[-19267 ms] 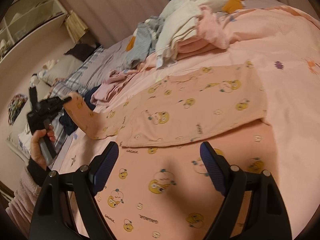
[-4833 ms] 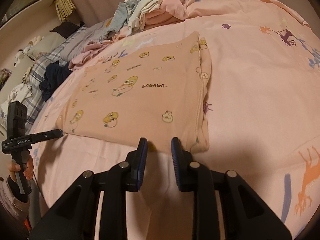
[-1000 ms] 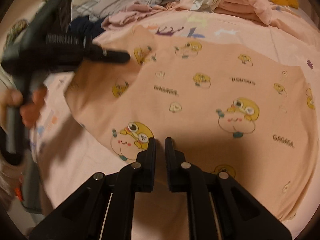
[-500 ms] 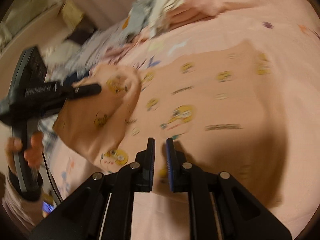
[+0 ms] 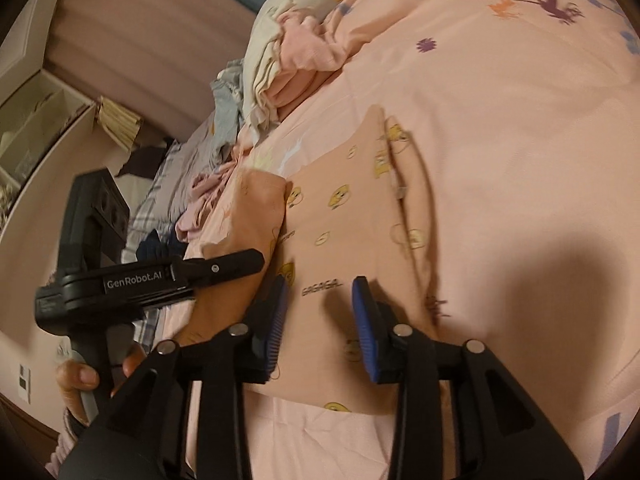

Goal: Fold small clothes

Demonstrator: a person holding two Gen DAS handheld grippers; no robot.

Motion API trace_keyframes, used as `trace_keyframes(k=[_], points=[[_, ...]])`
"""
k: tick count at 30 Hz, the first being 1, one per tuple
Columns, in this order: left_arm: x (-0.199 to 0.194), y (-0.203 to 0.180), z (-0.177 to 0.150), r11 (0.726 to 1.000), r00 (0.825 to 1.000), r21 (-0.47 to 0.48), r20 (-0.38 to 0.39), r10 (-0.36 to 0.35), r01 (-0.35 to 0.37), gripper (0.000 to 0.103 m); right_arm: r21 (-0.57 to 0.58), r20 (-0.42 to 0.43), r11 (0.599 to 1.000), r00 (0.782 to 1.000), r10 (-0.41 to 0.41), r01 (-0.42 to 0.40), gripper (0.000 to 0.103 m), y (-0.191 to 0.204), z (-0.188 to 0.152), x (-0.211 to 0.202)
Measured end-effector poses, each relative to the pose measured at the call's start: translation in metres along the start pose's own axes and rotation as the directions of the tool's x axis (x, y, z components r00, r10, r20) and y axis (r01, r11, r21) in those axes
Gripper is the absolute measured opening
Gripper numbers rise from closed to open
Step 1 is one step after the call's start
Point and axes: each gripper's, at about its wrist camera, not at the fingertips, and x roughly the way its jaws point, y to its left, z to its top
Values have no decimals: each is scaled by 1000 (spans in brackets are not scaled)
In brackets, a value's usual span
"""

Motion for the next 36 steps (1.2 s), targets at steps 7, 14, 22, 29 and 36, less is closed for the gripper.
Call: trace_keyframes(k=[7, 14, 22, 29, 36], points=[[-9, -4, 0, 997, 997, 7, 13, -81, 81, 23, 21, 3, 999, 999, 39, -39, 44, 2, -2, -3], [-50, 26, -13, 994, 988, 2, 102, -112, 113, 26, 32, -25, 995, 996, 90, -89, 58, 10, 6, 5], [-65, 78, -50, 995, 990, -66, 126, -61, 70, 31, -94, -114, 996, 993, -12, 1, 60, 40, 20, 50], [-61, 95, -67, 994, 993, -74, 99, -71, 78, 31, -179, -158, 982, 983, -96, 67, 61, 50, 37, 98], [-60, 103, -72, 993, 992, -78, 91, -86, 93, 31, 85, -140, 996, 990, 3, 9, 47, 13, 61, 104]])
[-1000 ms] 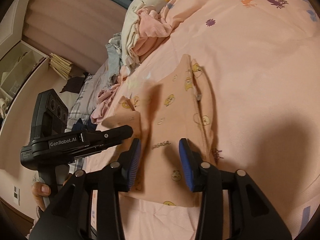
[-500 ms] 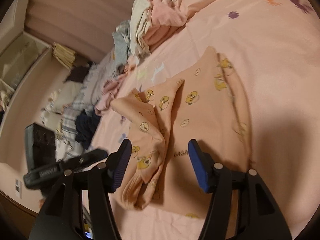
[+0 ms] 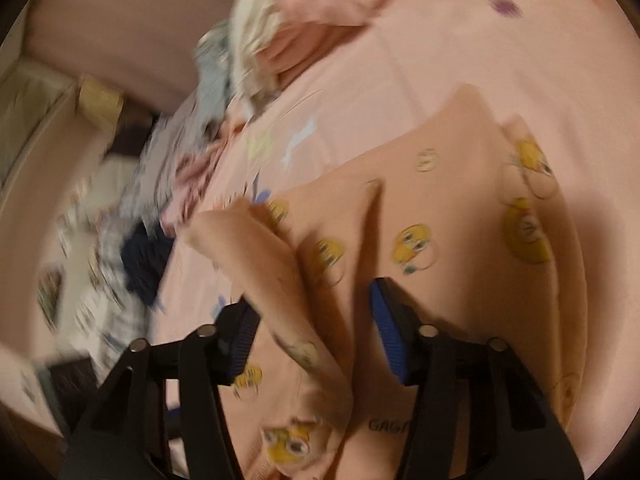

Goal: Fold small clothes

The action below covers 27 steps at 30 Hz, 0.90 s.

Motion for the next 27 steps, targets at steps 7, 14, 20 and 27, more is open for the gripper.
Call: trace_keyframes(k=[7, 14, 20, 27], points=[[2, 8, -1, 1000, 1000, -22, -4, -6, 6, 31, -26, -43, 997, 996, 72, -74, 49, -1, -8, -8], [2, 9, -2, 999, 1000, -32, -8, -4, 4, 31, -259, -27, 958, 990, -135, 124, 22, 33, -14, 13], [-1, 9, -3, 999, 1000, -33, -13, 8, -8, 31, -353, 82, 927, 991, -106, 128, 7, 56, -8, -12], [-2, -7, 1, 1000, 1000, -3, 0, -5, 5, 31, -351, 199, 905, 964, -179, 240, 7, 48, 20, -72]])
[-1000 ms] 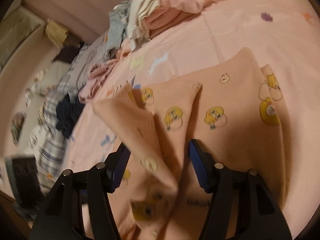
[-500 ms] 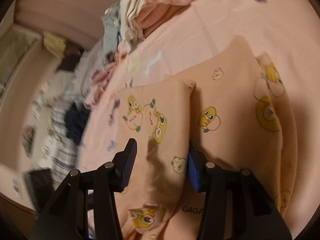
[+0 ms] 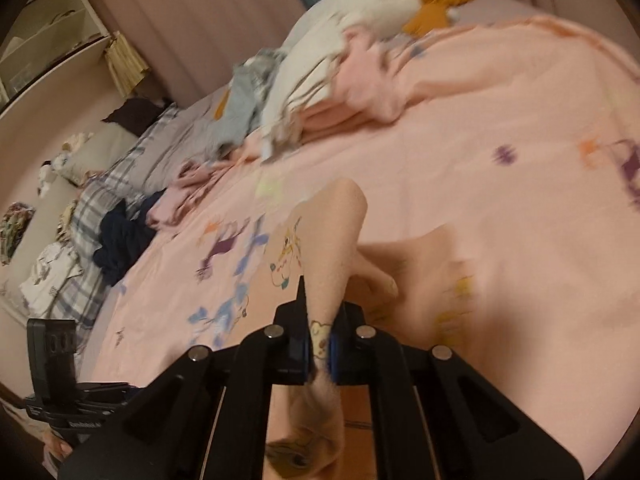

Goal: Fold small clothes

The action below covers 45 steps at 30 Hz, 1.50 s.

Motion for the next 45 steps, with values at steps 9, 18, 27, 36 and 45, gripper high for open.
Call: trace_keyframes(k=[9, 18, 27, 36, 45], points=[[24, -48, 9, 995, 999, 91, -12, -50, 50, 31, 128, -84, 992, 996, 1, 10, 12, -56, -19, 20], [48, -90, 0, 968, 993, 221, -21, -120, 122, 31, 162, -4, 979, 992, -125, 124, 29, -74, -9, 9], [71, -81, -8, 968, 994, 233, -72, -80, 95, 31, 28, 98, 999, 995, -34, 31, 21, -50, -9, -31], [69, -73, -9, 970, 993, 219, -80, -91, 106, 31, -147, -132, 982, 981, -141, 121, 20, -31, -58, -11], [60, -62, -23, 971, 992, 216, -86, -91, 107, 31, -128, -69, 979, 983, -171, 161, 24, -44, -77, -55]])
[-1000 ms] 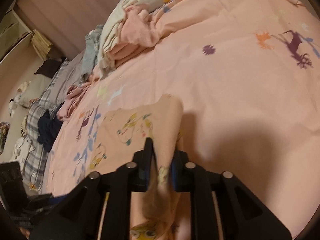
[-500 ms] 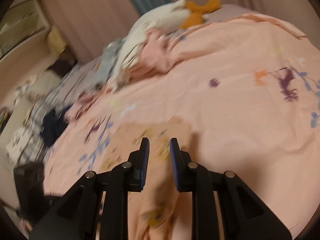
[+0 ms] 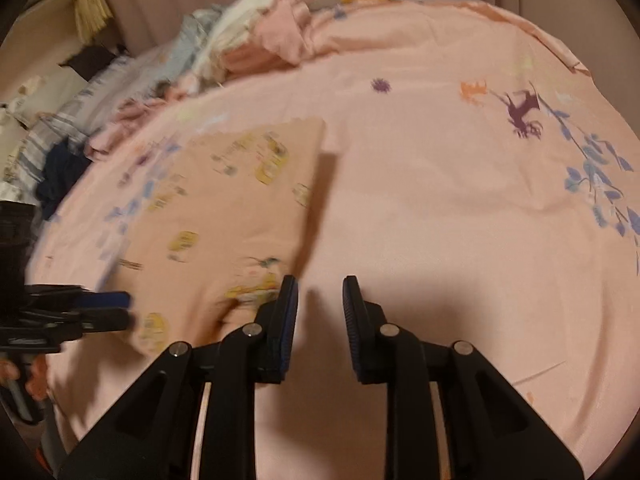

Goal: Fold small clothes

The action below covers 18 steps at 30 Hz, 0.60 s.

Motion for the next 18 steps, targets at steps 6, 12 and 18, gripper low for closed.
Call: trace_keyframes(k=[6, 12, 18], points=[[3, -5, 1, 1000, 1000, -5, -1, 21, -21, 31, -82, 6, 984, 987, 161, -160, 24, 44, 4, 2], [6, -4, 1, 1000, 1000, -6, -3, 16, -16, 31, -110, -94, 992, 994, 55, -65, 18, 49, -14, 30], [5, -1, 0, 1000, 1000, -8, -1, -1, 1, 31, -100, -123, 995, 992, -30, 17, 19, 29, -33, 23]])
